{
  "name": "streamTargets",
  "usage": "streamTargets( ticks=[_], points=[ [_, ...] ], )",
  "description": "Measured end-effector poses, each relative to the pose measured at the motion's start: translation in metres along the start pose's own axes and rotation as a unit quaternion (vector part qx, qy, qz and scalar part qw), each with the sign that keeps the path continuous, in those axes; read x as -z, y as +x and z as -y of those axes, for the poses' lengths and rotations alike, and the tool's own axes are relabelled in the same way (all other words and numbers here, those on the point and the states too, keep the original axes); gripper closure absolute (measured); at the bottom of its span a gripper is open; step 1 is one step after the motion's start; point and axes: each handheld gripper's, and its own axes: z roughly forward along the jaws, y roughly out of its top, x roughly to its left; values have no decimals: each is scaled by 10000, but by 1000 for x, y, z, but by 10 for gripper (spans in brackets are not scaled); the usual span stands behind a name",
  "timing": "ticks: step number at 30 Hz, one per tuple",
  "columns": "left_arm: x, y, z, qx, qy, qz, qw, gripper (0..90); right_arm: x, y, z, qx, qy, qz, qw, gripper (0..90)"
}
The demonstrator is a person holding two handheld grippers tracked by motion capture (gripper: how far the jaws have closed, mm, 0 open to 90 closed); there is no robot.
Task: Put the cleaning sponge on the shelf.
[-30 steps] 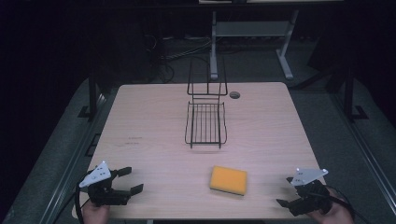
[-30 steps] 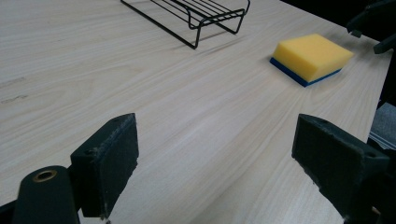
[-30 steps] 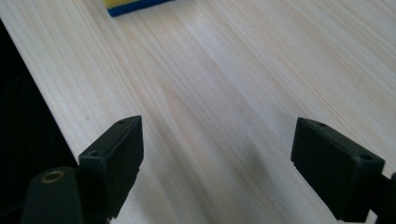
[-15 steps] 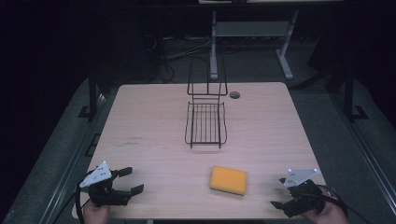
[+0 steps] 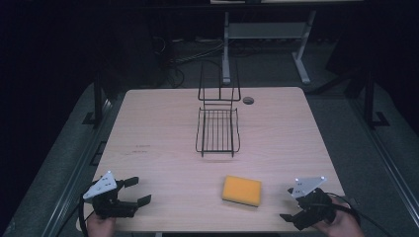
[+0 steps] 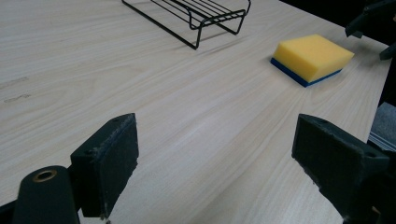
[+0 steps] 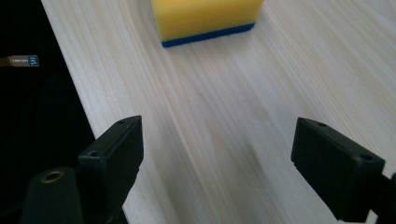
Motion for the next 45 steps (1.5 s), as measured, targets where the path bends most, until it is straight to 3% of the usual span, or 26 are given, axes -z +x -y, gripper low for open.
streamTargets(
  ticks=[25,37,45],
  points=[
    [2,0,0,22,-34,3,10000,140,-3,5,-42,573,149,-291,9978,163],
    [1,1,0,8,-24,32,10000,141,-15,8,-74,893,282,-506,9943,163],
    [1,1,0,22,-36,60,10000,140,-18,4,-89,939,289,-640,9931,162]
  ],
)
